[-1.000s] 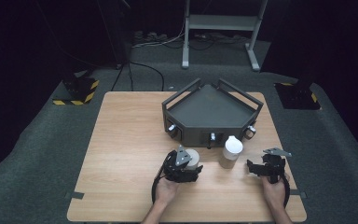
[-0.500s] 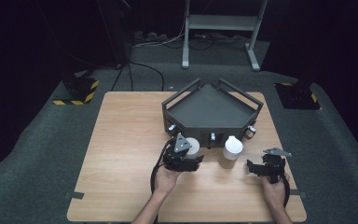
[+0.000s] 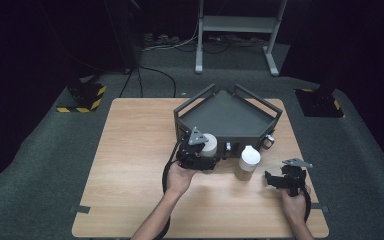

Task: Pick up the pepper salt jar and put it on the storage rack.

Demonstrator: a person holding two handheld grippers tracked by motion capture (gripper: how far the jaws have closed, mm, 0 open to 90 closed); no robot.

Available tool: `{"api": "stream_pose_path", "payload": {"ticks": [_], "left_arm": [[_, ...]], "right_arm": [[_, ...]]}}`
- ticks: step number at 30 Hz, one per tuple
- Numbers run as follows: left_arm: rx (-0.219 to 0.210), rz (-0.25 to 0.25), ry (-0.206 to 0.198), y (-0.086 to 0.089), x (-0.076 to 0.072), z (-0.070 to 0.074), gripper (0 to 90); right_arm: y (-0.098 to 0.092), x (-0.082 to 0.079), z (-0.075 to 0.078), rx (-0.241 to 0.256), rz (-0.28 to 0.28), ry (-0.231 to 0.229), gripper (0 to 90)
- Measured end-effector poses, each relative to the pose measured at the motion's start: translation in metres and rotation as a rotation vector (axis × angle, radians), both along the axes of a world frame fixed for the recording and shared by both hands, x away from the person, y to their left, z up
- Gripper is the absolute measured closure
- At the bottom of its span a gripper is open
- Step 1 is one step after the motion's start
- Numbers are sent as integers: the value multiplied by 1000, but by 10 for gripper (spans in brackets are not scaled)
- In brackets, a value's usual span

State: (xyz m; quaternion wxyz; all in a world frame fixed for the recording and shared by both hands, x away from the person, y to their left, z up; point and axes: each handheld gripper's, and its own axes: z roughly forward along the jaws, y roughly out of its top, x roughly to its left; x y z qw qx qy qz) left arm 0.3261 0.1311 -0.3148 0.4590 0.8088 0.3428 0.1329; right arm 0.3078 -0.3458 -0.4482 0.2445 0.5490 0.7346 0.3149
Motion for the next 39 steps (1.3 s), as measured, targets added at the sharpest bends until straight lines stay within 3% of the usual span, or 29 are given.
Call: {"api": "stream_pose_path", "payload": {"ticks": [11,19,28,34,39], "left_arm": [[7,5,10,-8,24,38,330],[21,50,-5,-19,42,59,330],[59,98,-5,-39,63,64,330],[73,174,13,-51,86,59,330],[82,207,18,-58,95,55,330]], "right_arm": [[0,0,0,-1,1,0,47],[0,0,0,-1,0,0,47],[0,0,0,-1,1,-1,47],[0,0,0,-1,0,0,46],[0,0,0,-1,2,0,45]]}}
